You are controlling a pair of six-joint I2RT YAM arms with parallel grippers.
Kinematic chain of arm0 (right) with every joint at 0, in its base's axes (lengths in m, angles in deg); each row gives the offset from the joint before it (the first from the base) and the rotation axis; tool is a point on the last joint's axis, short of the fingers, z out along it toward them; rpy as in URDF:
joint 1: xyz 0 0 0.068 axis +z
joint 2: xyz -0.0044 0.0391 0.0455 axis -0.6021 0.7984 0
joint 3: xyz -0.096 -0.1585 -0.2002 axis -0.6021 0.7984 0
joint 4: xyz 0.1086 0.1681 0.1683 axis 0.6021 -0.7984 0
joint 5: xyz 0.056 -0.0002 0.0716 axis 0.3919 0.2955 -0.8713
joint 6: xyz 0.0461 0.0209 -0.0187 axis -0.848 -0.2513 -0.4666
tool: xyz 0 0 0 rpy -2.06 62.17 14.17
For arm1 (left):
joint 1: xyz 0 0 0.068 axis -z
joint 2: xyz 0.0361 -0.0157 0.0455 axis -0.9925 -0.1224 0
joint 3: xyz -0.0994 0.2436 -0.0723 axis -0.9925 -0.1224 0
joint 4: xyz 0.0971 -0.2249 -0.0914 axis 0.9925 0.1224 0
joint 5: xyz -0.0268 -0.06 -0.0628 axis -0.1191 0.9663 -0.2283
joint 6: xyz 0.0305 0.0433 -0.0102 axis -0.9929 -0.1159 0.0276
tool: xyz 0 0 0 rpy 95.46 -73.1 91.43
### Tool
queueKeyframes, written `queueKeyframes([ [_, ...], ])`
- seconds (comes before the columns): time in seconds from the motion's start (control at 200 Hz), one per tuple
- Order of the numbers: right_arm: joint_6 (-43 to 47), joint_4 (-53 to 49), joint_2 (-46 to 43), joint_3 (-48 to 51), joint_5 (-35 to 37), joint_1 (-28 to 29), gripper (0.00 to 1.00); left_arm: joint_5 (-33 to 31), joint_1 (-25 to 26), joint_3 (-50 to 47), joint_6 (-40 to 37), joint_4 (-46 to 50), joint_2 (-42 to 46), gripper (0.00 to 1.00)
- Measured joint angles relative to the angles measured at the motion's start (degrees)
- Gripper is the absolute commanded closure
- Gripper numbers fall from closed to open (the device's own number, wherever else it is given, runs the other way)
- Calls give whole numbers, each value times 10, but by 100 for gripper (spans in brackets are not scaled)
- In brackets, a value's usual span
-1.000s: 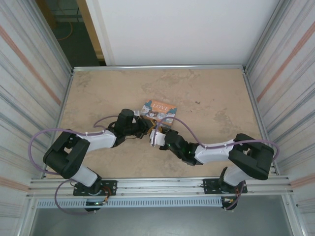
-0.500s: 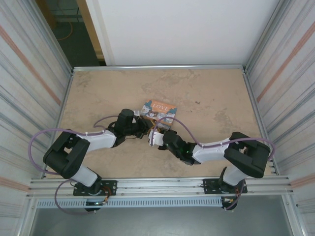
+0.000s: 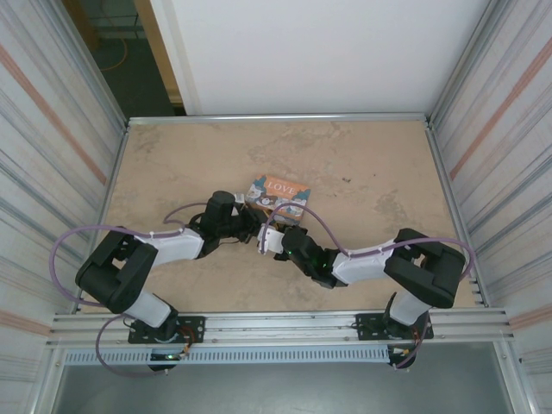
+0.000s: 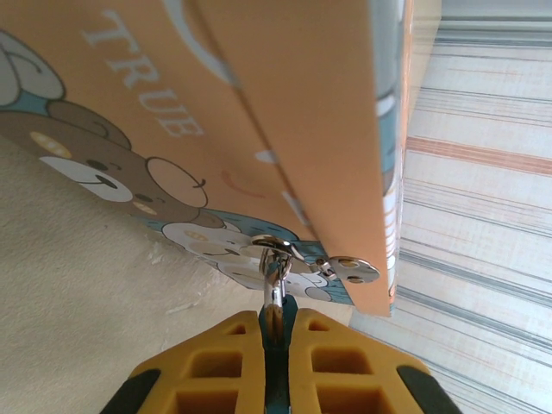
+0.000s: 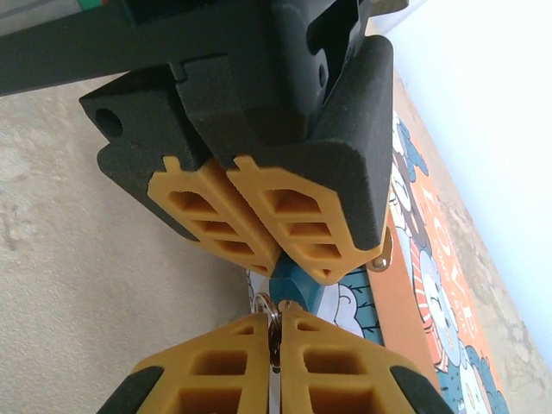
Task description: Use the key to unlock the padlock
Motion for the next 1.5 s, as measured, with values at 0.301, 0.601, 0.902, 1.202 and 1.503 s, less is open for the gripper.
queueKeyframes([
  [0.301, -12, 12, 9, -2, 13, 0, 100, -8, 0, 0, 0, -1, 0, 100],
  [0.601, -54, 13, 9, -2, 13, 0, 100, -9, 0, 0, 2, -1, 0, 100],
  [0.902, -140, 14, 7, -2, 12, -2, 100, -9, 0, 0, 2, -5, 0, 100],
  [1.202, -282, -9, -14, -9, -18, -24, 100, -14, 0, 0, 11, -29, 0, 100],
  [1.503, -456, -47, -38, -9, -57, -42, 100, -26, 11, 0, 16, -35, 0, 100],
])
